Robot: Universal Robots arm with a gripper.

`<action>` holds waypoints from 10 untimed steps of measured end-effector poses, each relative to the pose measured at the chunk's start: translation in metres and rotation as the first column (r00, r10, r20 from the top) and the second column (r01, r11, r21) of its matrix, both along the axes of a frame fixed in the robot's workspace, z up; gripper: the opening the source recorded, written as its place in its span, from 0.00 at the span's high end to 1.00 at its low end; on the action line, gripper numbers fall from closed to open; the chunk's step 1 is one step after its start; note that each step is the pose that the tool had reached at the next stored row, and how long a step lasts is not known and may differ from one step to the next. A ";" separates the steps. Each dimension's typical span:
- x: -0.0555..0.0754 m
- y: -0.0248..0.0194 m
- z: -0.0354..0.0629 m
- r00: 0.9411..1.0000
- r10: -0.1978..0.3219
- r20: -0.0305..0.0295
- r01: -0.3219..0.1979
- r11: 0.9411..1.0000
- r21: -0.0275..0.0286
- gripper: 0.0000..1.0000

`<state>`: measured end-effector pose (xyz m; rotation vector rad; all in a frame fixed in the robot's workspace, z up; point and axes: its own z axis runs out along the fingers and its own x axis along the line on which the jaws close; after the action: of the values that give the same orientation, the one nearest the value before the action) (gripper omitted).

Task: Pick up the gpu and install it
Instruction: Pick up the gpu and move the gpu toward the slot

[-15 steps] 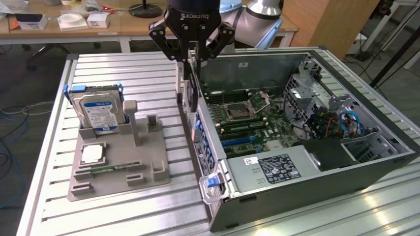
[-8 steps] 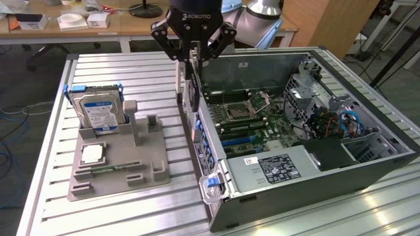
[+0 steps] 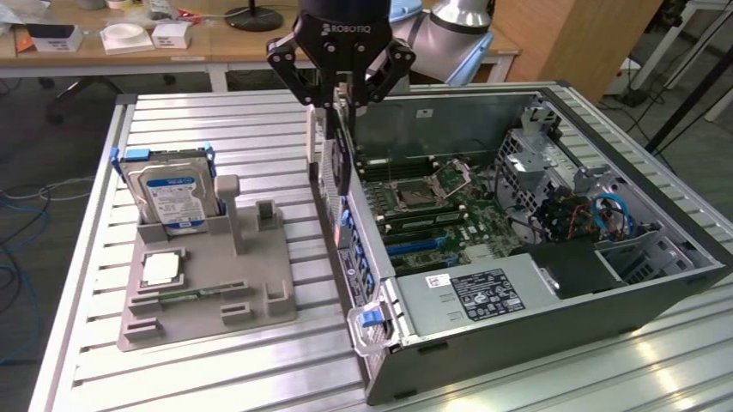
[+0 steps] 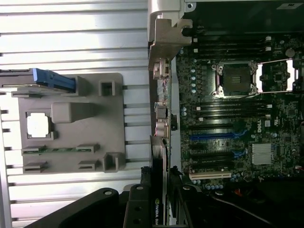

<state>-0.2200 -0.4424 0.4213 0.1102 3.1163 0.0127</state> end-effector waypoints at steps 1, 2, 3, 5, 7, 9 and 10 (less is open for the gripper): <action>0.000 0.0000 0.0000 1.000 0.000 0.000 0.000 1.000 0.000 0.74; 0.001 0.0000 -0.0001 1.000 0.000 0.000 0.000 1.000 0.000 0.74; 0.001 0.0000 -0.0001 1.000 0.000 0.000 0.000 1.000 0.000 0.74; 0.002 0.0000 -0.0001 1.000 0.000 0.000 0.000 1.000 0.000 0.74; 0.002 0.0000 -0.0001 1.000 0.000 0.000 0.000 1.000 0.000 0.74; 0.003 0.0000 -0.0002 1.000 0.000 0.000 0.000 1.000 0.000 0.74; 0.003 0.0000 -0.0001 1.000 0.000 0.000 0.000 1.000 0.000 0.74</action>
<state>-0.2171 -0.4424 0.4211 0.1103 3.1164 0.0126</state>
